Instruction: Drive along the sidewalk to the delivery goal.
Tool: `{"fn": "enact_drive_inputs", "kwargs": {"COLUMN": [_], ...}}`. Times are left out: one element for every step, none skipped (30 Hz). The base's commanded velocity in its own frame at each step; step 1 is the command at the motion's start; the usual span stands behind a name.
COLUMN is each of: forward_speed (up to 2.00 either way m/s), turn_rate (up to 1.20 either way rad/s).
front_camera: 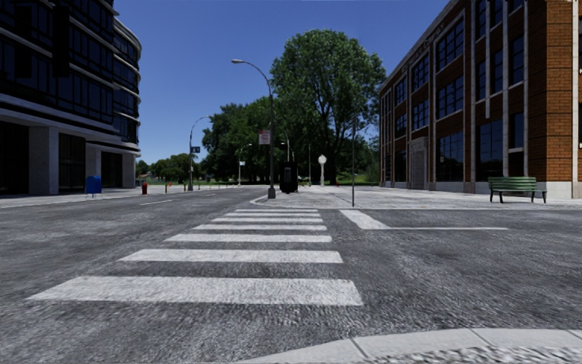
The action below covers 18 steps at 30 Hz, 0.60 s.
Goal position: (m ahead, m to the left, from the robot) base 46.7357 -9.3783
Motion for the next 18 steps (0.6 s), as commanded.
{"fn": "enact_drive_inputs", "kwargs": {"forward_speed": [1.65,1.65,1.49,1.40,1.35,1.33,1.33,1.33,1.32,1.31,1.30,1.30,1.30,1.30,1.30,1.27,1.26,1.26], "turn_rate": [0.20,0.20,0.21,0.21,0.23,0.23,0.25,0.25,0.26,0.31,0.32,0.33,0.33,0.33,0.33,0.33,0.33,0.33]}}
